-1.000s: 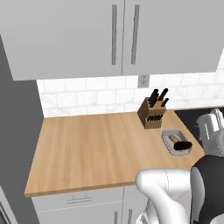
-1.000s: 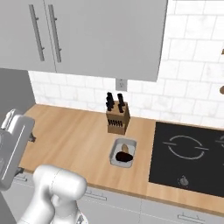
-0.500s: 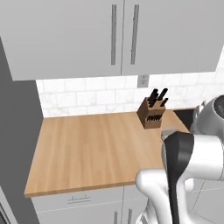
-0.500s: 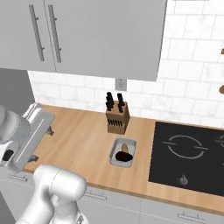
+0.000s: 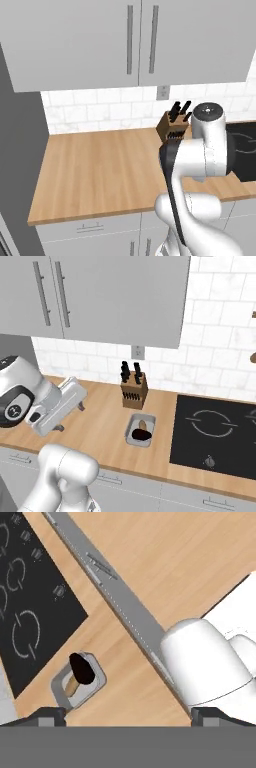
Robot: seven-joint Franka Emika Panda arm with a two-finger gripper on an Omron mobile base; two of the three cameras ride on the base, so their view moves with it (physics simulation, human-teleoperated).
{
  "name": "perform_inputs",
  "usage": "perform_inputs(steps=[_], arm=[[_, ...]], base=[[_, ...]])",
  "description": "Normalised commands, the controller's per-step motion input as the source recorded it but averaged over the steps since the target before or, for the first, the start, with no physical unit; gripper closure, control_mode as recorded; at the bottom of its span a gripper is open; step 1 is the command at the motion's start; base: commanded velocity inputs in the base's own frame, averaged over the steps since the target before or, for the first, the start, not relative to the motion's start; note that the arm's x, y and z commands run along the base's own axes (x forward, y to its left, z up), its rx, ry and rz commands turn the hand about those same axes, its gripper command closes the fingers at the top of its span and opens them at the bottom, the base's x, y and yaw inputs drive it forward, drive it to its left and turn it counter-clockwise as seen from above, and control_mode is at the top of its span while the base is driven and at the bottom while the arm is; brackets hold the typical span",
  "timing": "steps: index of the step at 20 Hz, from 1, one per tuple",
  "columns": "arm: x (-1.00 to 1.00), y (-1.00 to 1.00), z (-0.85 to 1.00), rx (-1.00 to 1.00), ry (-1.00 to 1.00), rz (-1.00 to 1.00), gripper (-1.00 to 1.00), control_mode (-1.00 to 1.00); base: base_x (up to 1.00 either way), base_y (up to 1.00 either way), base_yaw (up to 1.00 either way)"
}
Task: Take the meat container that has the steak and place it on the second highest rack of the freezer. Then take the vegetable container that has the sweet potato and avocado and place it on the highest rack of the freezer.
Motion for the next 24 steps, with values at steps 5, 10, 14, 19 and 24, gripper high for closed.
perform_inputs(steps=[5, 10, 14, 19, 24], arm=[[0.52, -0.22, -0.76, 0.0, -0.06, -0.53, -1.0, -1.0], [0.0, -0.56, -0.8, 0.0, -0.14, -0.33, -1.0, -1.0], [0.26, -0.07, -0.49, 0.02, -0.32, -0.2, -1.0, -1.0], [0.48, 0.0, -0.35, 0.09, -0.36, -0.17, -1.0, -1.0], [0.59, 0.0, -0.37, 0.12, -0.2, -0.24, -1.0, -1.0]], base=[[0.0, 0.0, 0.0], [0.0, 0.0, 0.0], [0.0, 0.0, 0.0], [0.0, 0.0, 0.0], [0.0, 0.0, 0.0]])
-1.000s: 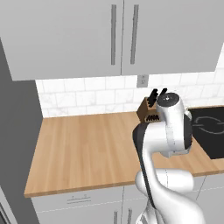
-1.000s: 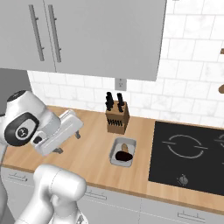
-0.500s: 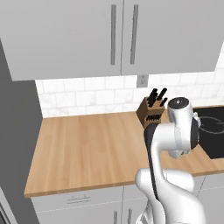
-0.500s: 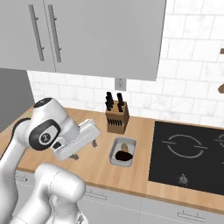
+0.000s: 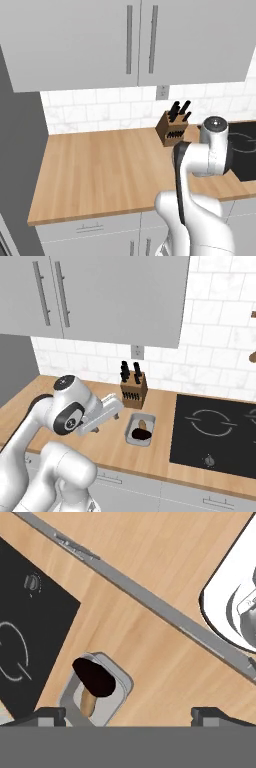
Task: Take the meat container that has the steak and place it on the second highest rack of the freezer. Then take the vegetable container that has the sweet potato and avocado and place it on the highest rack of the freezer.
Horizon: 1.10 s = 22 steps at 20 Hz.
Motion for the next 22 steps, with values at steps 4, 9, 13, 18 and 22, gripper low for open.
perform_inputs(steps=[4, 9, 13, 18, 22], arm=[[0.85, 0.0, -0.4, 0.12, -0.05, -0.31, -1.0, -1.0], [0.6, 0.0, -0.57, 0.12, 0.0, -0.32, -1.0, -1.0], [0.37, 0.0, -0.54, 0.11, 0.0, -0.37, -1.0, -1.0], [0.81, 0.03, -0.29, 0.1, 0.01, -0.35, -1.0, -1.0], [0.47, 0.2, -0.33, 0.05, 0.04, -0.34, -1.0, -1.0]], base=[[0.0, 0.0, 0.0], [0.0, 0.0, 0.0], [0.0, 0.0, 0.0], [0.0, 0.0, 0.0], [0.0, 0.0, 0.0]])
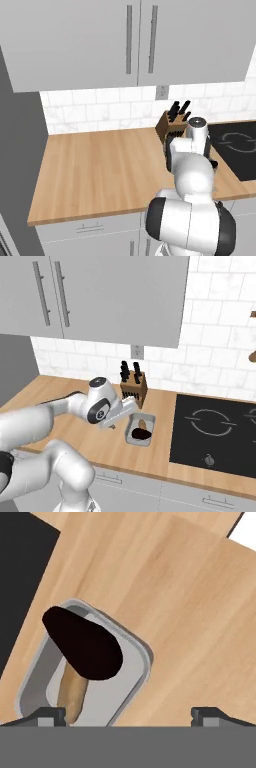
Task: Take the meat container that has the steak and place it on the second highest rack of the freezer. Then take the vegetable container that has the sweet potato and avocado and place it on the highest rack of the freezer.
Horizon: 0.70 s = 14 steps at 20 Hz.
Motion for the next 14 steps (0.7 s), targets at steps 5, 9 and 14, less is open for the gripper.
perform_inputs(steps=[5, 9, 14], arm=[[0.18, 0.05, -0.5, 0.06, 0.05, -0.33, -1.0, -1.0], [0.27, 0.02, -0.42, 0.07, 0.04, -0.34, -1.0, -1.0], [0.21, 0.31, -0.39, 0.07, 0.0, -0.33, -1.0, -1.0]], base=[[0.0, 0.0, 0.0], [0.0, 0.0, 0.0], [0.0, 0.0, 0.0]])
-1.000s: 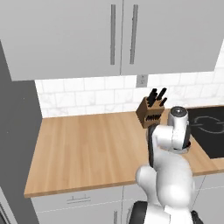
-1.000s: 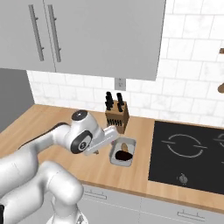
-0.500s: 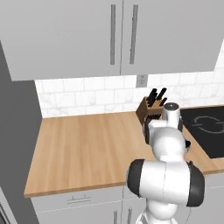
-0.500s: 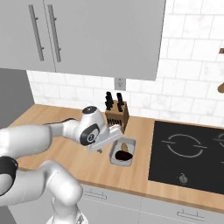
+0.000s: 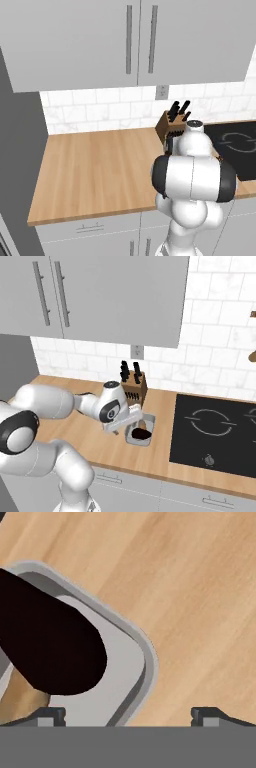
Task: Take the meat container that has the steak and place it on the second highest rack of the freezer. Then take the vegetable container that has the sweet potato and avocado and place it on the highest rack of the freezer.
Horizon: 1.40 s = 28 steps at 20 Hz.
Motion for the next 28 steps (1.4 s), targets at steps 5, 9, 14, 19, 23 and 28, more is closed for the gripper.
perform_inputs(steps=[5, 9, 14, 19, 23, 28], arm=[[0.23, 0.34, -0.29, 0.06, 0.0, -0.31, -1.0, -1.0], [0.25, 0.04, -0.07, 0.02, 0.0, -0.31, -1.0, -1.0], [0.02, 0.0, 0.0, 0.0, 0.0, -0.33, -1.0, -1.0], [0.0, 0.06, -0.01, 0.0, -0.02, -0.33, -1.0, -1.0], [0.08, 0.32, -0.01, 0.0, -0.08, -0.28, 1.0, -1.0], [0.09, 0.28, -0.24, 0.0, -0.02, -0.27, 1.0, -1.0]], base=[[0.0, 0.0, 0.0], [0.0, 0.0, 0.0], [0.0, 0.0, 0.0], [0.0, 0.0, 0.0], [0.0, 0.0, 0.0], [0.0, 0.0, 0.0]])
